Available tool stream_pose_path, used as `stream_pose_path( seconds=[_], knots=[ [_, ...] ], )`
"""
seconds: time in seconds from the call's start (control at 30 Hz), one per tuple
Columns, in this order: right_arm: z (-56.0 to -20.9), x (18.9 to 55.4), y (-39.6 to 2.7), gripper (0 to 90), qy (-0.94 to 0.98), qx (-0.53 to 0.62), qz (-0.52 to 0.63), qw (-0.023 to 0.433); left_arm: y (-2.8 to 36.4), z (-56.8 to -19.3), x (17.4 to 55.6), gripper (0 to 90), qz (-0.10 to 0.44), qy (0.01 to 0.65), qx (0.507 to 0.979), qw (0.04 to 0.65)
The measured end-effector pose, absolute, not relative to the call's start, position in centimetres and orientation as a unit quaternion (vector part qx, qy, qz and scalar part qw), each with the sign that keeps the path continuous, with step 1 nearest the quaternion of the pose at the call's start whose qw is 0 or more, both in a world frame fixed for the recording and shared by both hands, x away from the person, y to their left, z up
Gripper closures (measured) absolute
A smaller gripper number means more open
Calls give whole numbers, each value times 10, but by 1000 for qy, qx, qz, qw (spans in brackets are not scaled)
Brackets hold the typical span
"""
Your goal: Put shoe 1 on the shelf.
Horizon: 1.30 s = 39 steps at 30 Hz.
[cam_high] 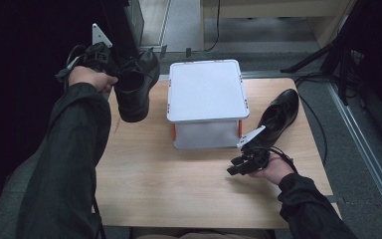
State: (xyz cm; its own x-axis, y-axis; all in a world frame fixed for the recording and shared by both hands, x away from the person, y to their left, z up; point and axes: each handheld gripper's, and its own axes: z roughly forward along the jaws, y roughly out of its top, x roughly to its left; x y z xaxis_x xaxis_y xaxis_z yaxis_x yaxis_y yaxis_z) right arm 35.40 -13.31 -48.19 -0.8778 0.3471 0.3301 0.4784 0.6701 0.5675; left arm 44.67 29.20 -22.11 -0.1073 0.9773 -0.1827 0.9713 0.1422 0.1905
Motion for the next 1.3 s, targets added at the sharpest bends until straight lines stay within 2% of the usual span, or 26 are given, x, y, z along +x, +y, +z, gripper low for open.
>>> stream_pose_path(
  seconds=[0.37, 0.73, 1.3],
  knots=[
    [-481, 353, -135, 530, -908, -227, -338, 99, 238, -205, 465, 850, 8, 736, 663, 137],
    [-481, 350, -142, 530, -906, -234, -341, 93, 196, -221, 481, 849, -5, 719, 681, 138],
    [-482, 347, -152, 530, -903, -243, -344, 89, 174, -241, 491, 808, -38, 722, 675, 147]
  ],
)
